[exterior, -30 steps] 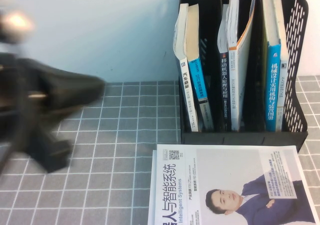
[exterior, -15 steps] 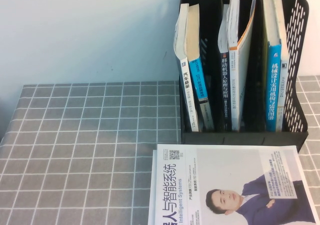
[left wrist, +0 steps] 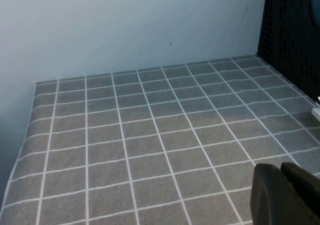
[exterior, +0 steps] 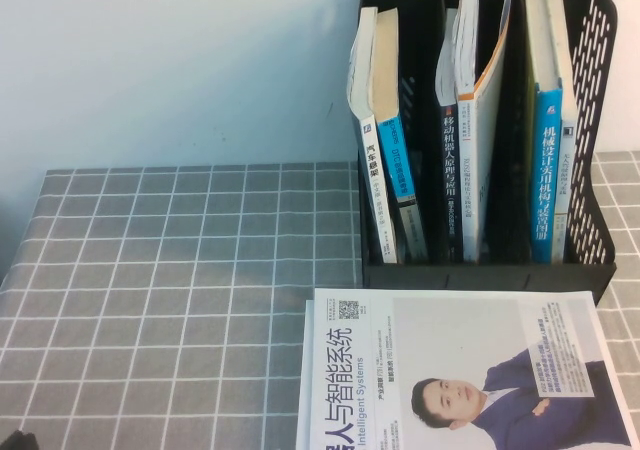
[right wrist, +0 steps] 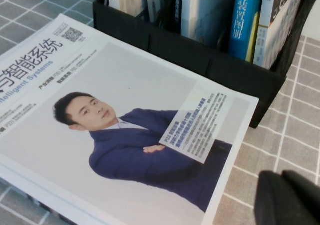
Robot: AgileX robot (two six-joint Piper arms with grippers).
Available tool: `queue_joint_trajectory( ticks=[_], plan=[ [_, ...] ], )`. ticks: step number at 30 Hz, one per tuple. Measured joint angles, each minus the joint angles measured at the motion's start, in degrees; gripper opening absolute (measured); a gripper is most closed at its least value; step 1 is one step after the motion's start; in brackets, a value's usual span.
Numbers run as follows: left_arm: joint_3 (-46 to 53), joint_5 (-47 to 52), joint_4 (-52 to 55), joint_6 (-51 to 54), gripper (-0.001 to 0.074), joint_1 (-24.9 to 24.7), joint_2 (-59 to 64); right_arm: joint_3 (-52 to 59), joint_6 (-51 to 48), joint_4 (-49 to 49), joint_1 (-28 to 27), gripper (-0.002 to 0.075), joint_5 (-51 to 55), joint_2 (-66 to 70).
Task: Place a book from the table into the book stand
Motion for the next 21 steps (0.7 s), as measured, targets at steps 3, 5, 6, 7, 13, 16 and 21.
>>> queue_joint_trajectory(
  ticks=[3, 5, 6, 7, 13, 16, 21],
  plan=[
    [0.0, 1.3, 0.0, 0.09, 0.0, 0.0, 0.0, 0.0, 0.0, 0.14, 0.0, -0.0003, 0.0, 0.0],
    [0.0, 1.96, 0.0, 0.09, 0.0, 0.0, 0.0, 0.0, 0.0, 0.14, 0.0, -0.0003, 0.0, 0.0],
    [0.0, 2.24, 0.12, 0.09, 0.0, 0.0, 0.0, 0.0, 0.0, 0.14, 0.0, -0.0003, 0.0, 0.0],
    [0.0, 2.54, 1.13, 0.09, 0.0, 0.0, 0.0, 0.0, 0.0, 0.14, 0.0, -0.0003, 0.0, 0.0],
    [-0.11, 4.18, 26.45, -27.11, 0.0, 3.19, 0.0, 0.0, 0.0, 0.25, 0.0, -0.0003, 0.09, 0.0],
    [-0.19, 4.17, 30.09, -35.11, 0.0, 4.08, 0.0, 0.0, 0.0, 0.37, 0.0, -0.0003, 0.09, 0.0],
    [-0.19, 4.29, 30.88, -34.02, 0.0, 4.2, 0.0, 0.0, 0.0, 0.49, 0.0, -0.0003, 0.09, 0.0]
  ],
)
